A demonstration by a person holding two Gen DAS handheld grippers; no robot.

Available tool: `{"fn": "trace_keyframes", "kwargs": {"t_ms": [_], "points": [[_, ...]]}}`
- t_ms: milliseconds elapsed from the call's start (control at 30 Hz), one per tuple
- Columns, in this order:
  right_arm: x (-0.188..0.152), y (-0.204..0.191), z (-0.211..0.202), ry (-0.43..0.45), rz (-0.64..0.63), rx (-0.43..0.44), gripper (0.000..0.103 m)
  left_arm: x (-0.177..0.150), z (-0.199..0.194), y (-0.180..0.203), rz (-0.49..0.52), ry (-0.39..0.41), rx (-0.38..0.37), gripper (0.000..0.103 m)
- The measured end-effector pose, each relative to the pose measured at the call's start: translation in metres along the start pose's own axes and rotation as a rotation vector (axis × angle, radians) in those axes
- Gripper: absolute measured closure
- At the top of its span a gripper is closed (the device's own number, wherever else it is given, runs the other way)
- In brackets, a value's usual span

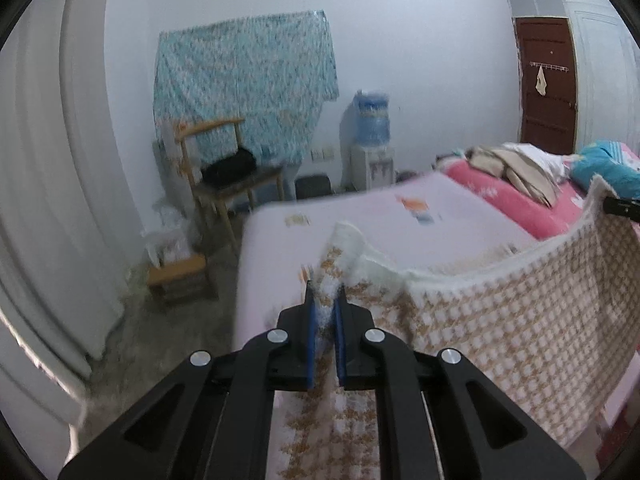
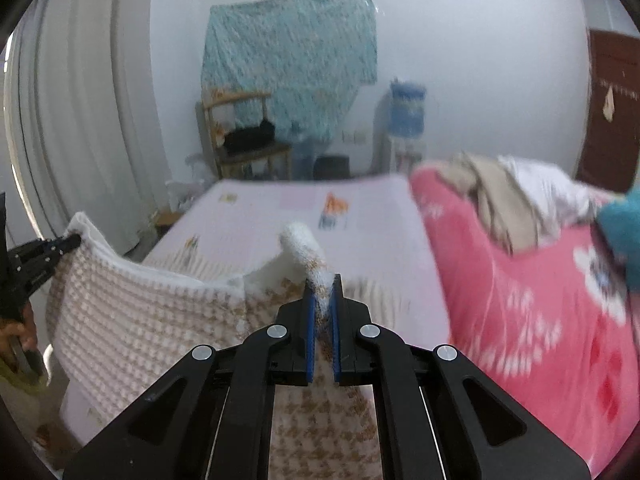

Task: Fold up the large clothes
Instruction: 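Lift the trim with both tools and fold the coat over onto itself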

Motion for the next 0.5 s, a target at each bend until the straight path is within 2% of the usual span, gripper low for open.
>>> {"fn": "trace_keyframes", "kwargs": {"t_ms": [100,233,333,400,467,500], "points": [[0.029,0.008,0.038,-0.004,0.019,0.016,0.098,0.028,0.039,-0.017,-0.022,-0.01,-0.016,0.095],[0.045,0.015,0.119,-0.107,0.042,0.035,0.098,0.041,0.12,-0.034,-0.049,-0.139,-0.047,0.095],[0.028,0.017,0.181,-0.246,0.056,0.055,0.098,0.023,0.18,-0.047,-0.103,-0.286,-0.073,0.095],[0.009,0.021,0.215,-0.345,0.076,0.076,0.098,0.003,0.213,-0.059,-0.176,-0.393,-0.106,0.094],[-0.008,0.026,0.236,-0.428,0.125,0.111,0.094,-0.012,0.228,-0.068,-0.248,-0.446,-0.14,0.088],[-0.016,0.033,0.246,-0.468,0.169,0.13,0.089,-0.019,0.231,-0.075,-0.295,-0.458,-0.157,0.085]]}}
Point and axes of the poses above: each gripper's, at about its wrist camera, not at the fingertips, and z roughly the way its jaws point, y to its right, x to its top, the point moved 2 cm from there along z, roughly the way its jaws point, and after that the axes turned 11 degrees about -x, right-handed, at the moved point
